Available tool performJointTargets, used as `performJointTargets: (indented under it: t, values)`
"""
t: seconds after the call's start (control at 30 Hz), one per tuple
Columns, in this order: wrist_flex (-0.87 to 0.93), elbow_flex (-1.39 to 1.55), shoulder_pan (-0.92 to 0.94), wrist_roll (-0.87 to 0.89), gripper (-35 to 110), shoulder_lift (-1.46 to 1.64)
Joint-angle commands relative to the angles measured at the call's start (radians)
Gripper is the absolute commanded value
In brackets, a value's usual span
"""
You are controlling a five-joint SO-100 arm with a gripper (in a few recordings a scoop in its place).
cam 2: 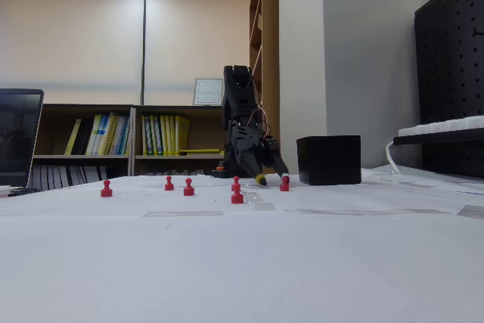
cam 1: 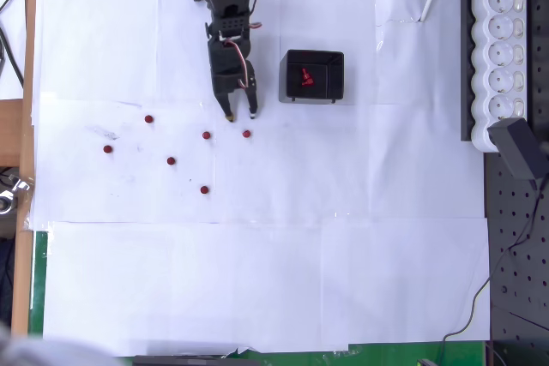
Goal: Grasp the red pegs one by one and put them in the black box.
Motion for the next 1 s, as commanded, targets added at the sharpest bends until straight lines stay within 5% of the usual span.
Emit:
performJointTargets:
  t: [0.0, 0.97]
  values:
    - [-0.063, 0.080, -0.015, -0.005, 15, 0.038]
    - [-0.101, 0.206, -0.035, 0.008, 15, 0.202]
